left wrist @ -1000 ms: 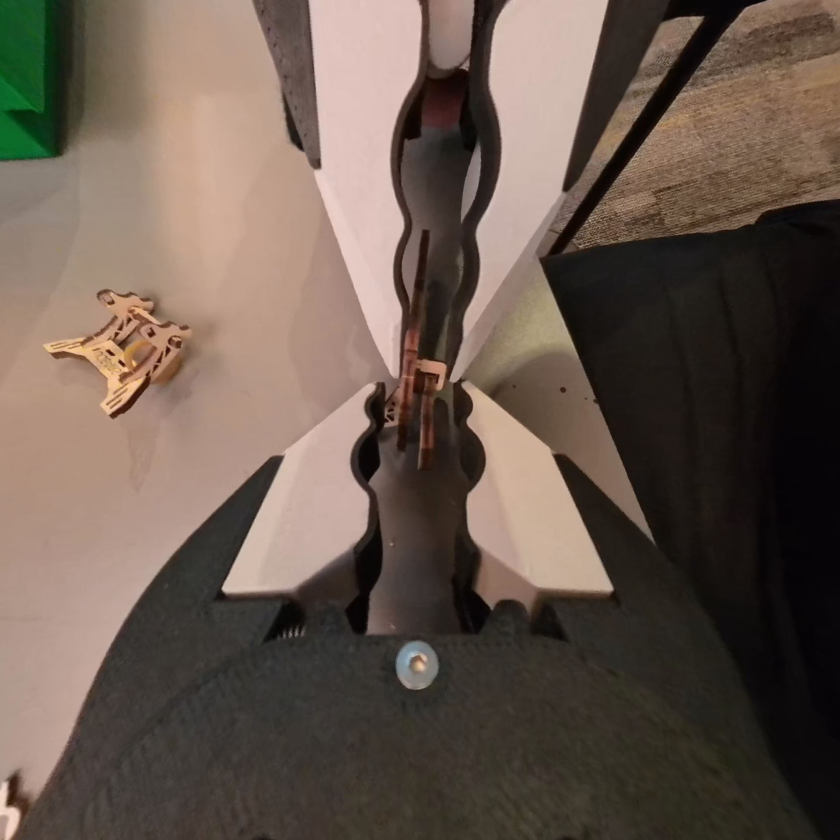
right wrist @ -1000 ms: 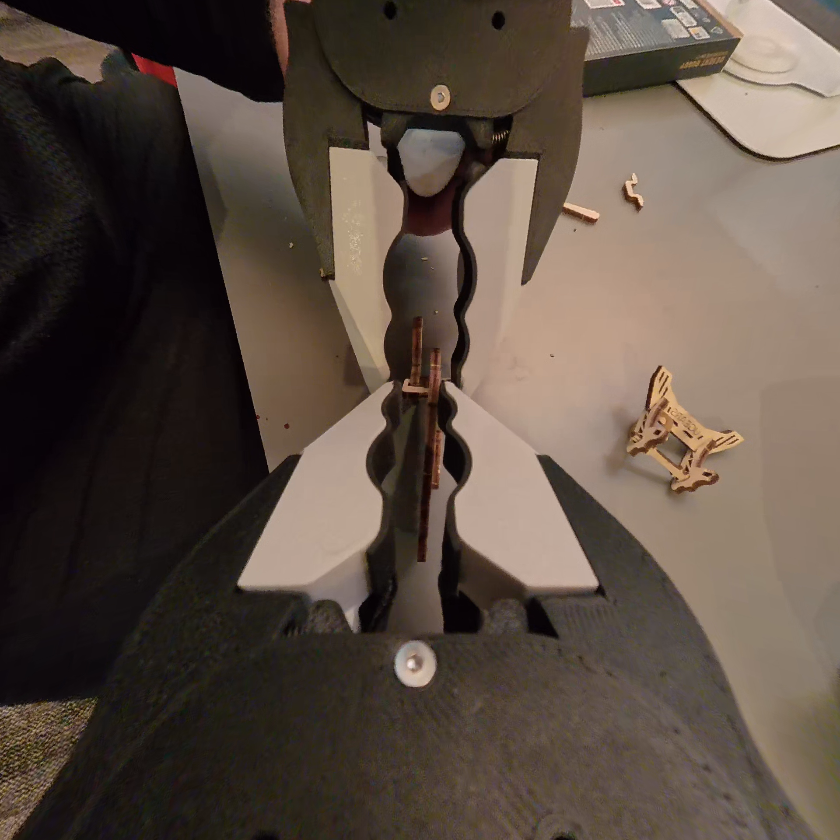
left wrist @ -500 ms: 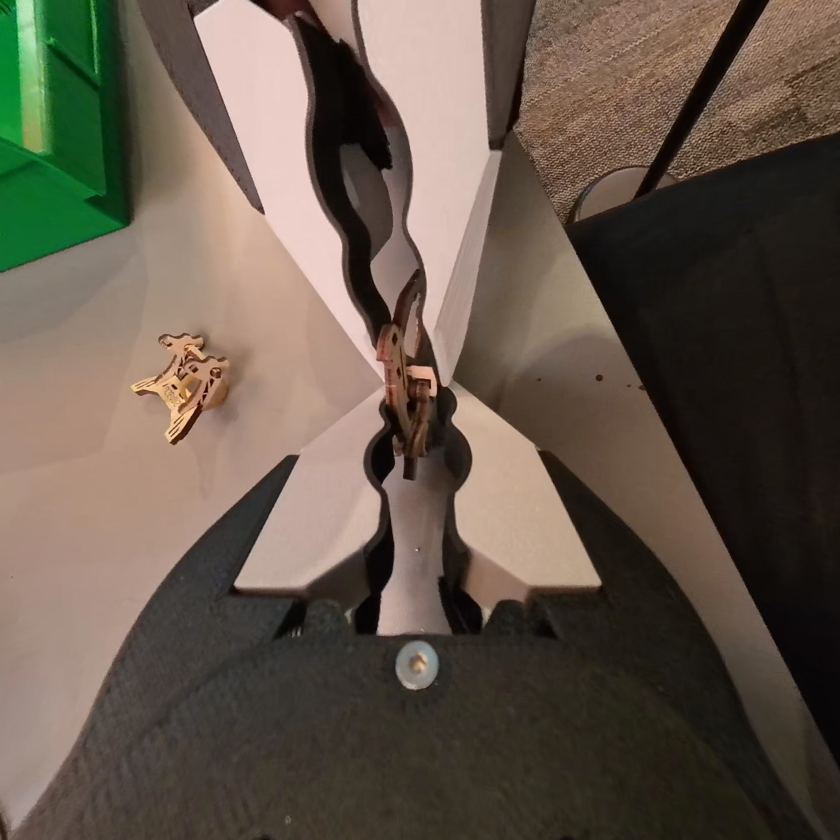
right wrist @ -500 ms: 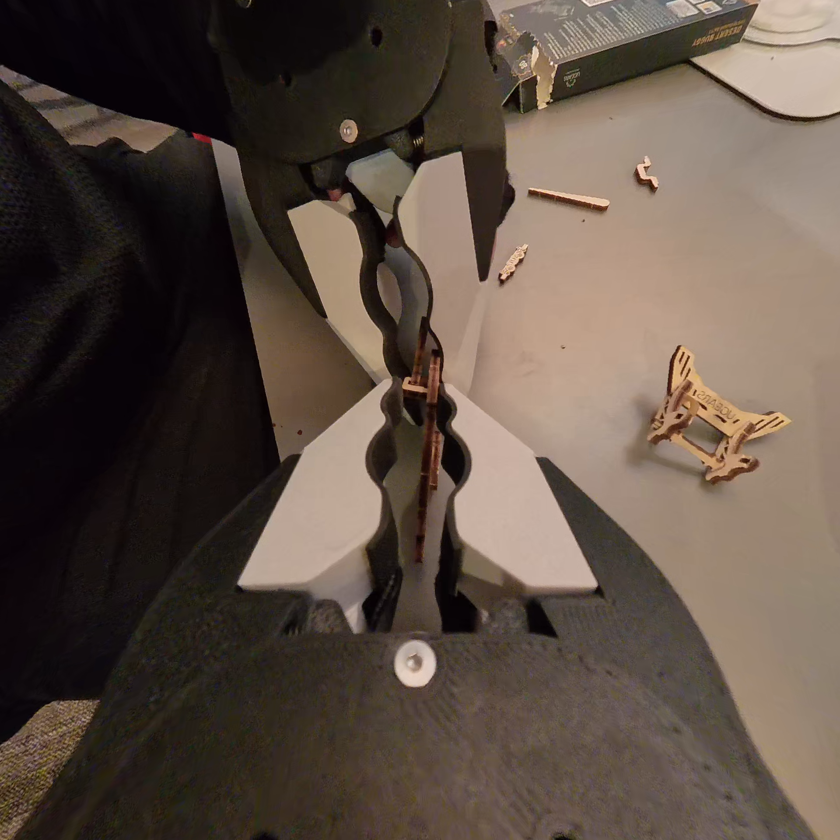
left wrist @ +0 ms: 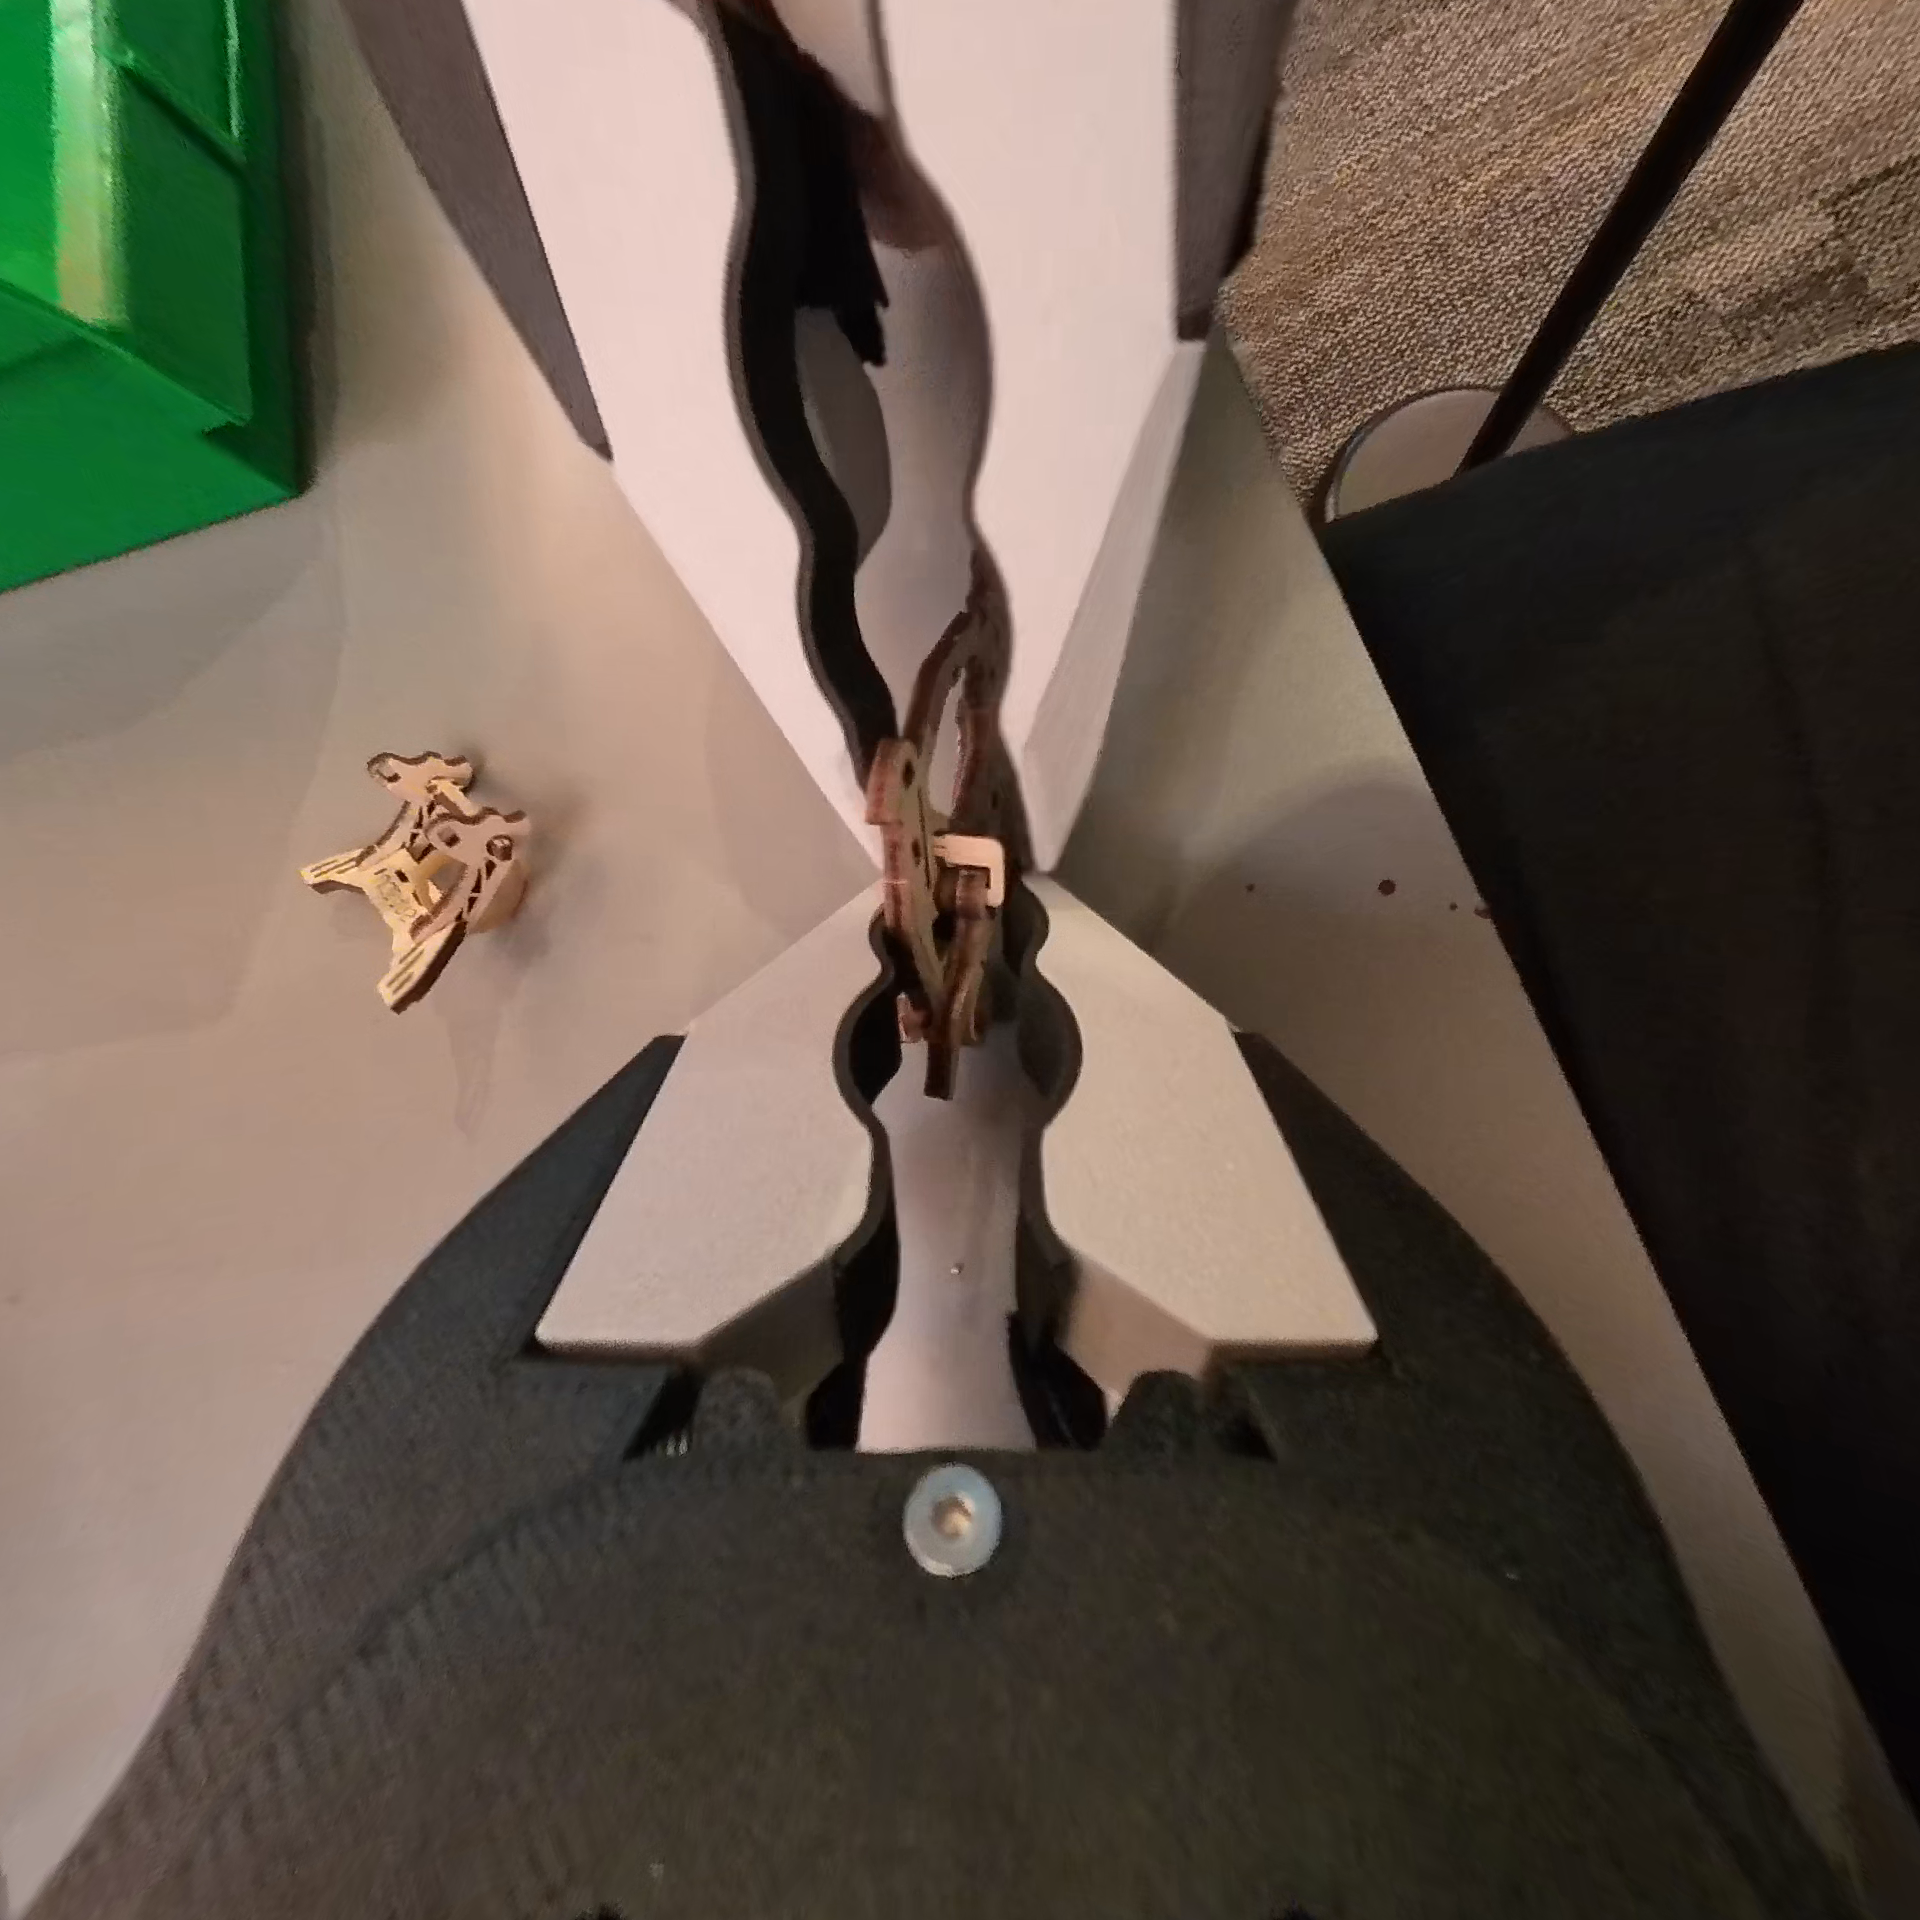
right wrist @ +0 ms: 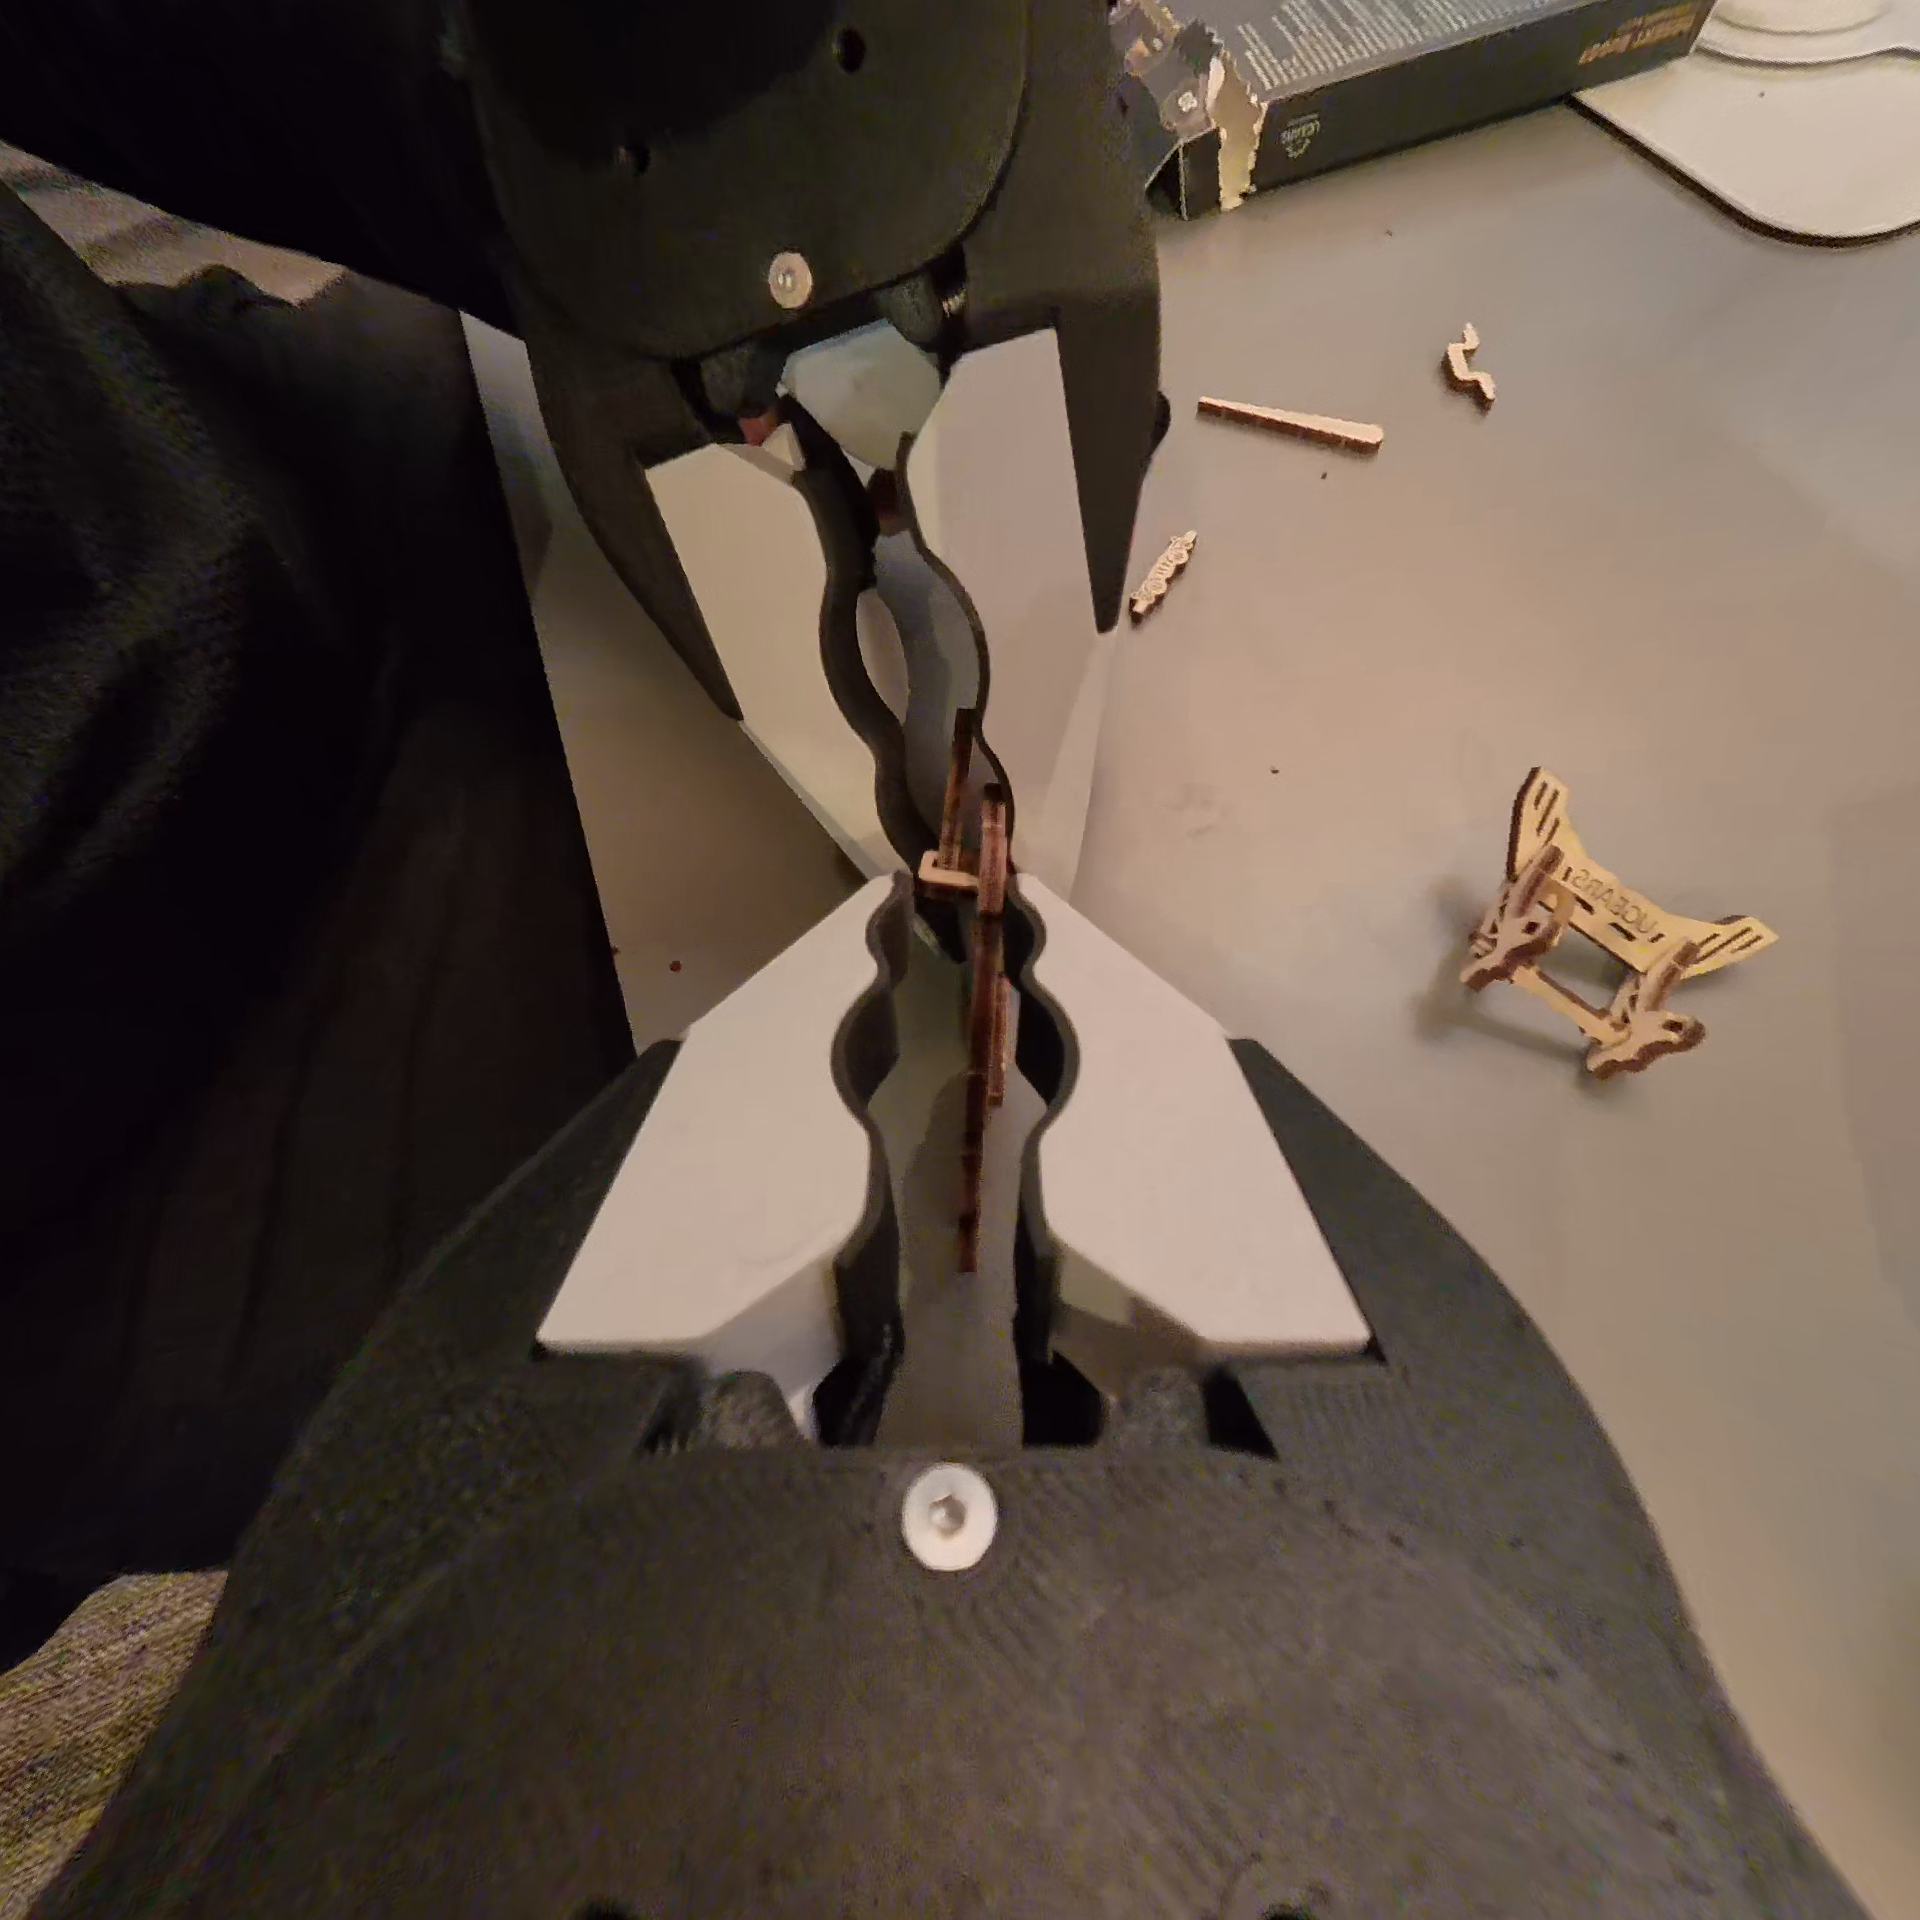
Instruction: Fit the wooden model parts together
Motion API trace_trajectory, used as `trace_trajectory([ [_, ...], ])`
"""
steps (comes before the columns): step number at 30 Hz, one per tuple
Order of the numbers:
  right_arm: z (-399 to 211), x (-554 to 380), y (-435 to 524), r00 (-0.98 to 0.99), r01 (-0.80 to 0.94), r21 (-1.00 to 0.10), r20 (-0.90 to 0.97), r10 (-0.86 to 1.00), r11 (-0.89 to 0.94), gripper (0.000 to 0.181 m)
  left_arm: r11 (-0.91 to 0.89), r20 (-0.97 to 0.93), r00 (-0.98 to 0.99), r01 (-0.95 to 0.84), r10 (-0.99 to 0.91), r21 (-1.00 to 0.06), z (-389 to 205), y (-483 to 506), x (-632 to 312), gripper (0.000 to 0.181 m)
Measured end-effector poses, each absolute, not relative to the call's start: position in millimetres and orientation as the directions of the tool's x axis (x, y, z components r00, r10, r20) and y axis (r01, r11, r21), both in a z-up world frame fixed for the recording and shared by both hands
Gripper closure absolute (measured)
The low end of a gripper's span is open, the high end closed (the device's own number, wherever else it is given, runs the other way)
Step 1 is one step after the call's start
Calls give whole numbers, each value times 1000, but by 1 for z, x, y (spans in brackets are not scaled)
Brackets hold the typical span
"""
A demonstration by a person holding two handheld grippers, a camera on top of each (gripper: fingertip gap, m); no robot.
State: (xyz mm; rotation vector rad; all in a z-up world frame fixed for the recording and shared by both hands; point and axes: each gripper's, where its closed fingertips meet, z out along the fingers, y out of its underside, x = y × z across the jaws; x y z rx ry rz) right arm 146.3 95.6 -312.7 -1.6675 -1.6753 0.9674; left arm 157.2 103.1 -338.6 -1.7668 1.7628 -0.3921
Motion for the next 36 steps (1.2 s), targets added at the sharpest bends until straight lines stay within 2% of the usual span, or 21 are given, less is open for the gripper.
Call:
trace_trajectory([
  [1,-313,147,95,-49,577,-816,-84,995,-41,163,58,-195,76,-797,-978,-601,-339,103,157,167],
  [3,-313,147,95,-36,581,-813,-53,998,-22,169,56,-194,78,-798,-978,-600,-339,102,157,166],
  [11,-312,147,96,17,574,-817,-65,998,-63,169,35,-177,91,-798,-980,-602,-339,102,158,167],
  [18,-291,148,103,21,430,-851,-323,946,-300,170,-124,27,149,-693,-988,-711,-316,105,161,165],
  [23,-291,146,103,10,392,-840,-403,915,-375,170,-164,78,155,-682,-985,-713,-317,105,160,166],
  [28,-293,145,105,53,396,-838,-387,920,-375,161,-177,89,163,-678,-983,-713,-318,104,160,167],
  [30,-292,144,104,63,385,-841,-387,920,-380,168,-163,69,163,-690,-984,-706,-319,105,160,167],
  [36,-294,144,104,80,390,-845,-363,928,-365,169,-141,46,150,-716,-988,-684,-321,104,159,166],
])
